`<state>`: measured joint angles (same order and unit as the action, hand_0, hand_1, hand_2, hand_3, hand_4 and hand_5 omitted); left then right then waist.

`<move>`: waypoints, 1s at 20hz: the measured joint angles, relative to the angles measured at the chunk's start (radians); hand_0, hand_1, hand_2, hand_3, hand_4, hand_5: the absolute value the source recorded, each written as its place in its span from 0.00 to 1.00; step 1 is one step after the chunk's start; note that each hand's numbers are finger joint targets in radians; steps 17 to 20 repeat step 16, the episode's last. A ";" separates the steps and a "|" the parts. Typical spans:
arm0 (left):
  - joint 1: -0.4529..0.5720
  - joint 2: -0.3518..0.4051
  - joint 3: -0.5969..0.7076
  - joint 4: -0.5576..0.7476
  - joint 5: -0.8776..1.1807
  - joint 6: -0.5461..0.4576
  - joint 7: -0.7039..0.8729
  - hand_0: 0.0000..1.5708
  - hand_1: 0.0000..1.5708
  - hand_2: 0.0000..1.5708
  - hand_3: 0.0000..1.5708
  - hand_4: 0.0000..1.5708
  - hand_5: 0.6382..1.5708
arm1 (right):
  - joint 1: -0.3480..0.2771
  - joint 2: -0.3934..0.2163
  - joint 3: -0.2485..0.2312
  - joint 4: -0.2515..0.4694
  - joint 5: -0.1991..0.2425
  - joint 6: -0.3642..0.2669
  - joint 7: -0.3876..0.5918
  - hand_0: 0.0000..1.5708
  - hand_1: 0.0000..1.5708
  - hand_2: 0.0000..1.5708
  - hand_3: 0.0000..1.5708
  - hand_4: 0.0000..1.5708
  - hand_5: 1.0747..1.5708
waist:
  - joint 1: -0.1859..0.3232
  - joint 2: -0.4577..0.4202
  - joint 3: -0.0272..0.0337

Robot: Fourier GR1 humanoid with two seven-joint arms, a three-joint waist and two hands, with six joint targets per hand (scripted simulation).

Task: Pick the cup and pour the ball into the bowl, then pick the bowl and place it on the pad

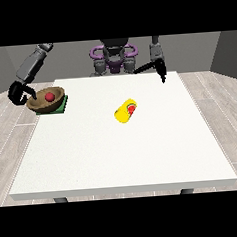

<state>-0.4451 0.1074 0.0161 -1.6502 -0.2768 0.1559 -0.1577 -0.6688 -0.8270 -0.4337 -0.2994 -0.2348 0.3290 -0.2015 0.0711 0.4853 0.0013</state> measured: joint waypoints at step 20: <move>0.031 -0.013 -0.003 -0.059 -0.005 0.008 0.065 0.00 0.00 0.00 0.00 0.00 1.00 | -0.066 -0.148 0.011 -0.001 0.029 0.027 0.095 0.00 0.00 0.12 0.18 0.00 0.86 | -0.040 -0.038 0.0001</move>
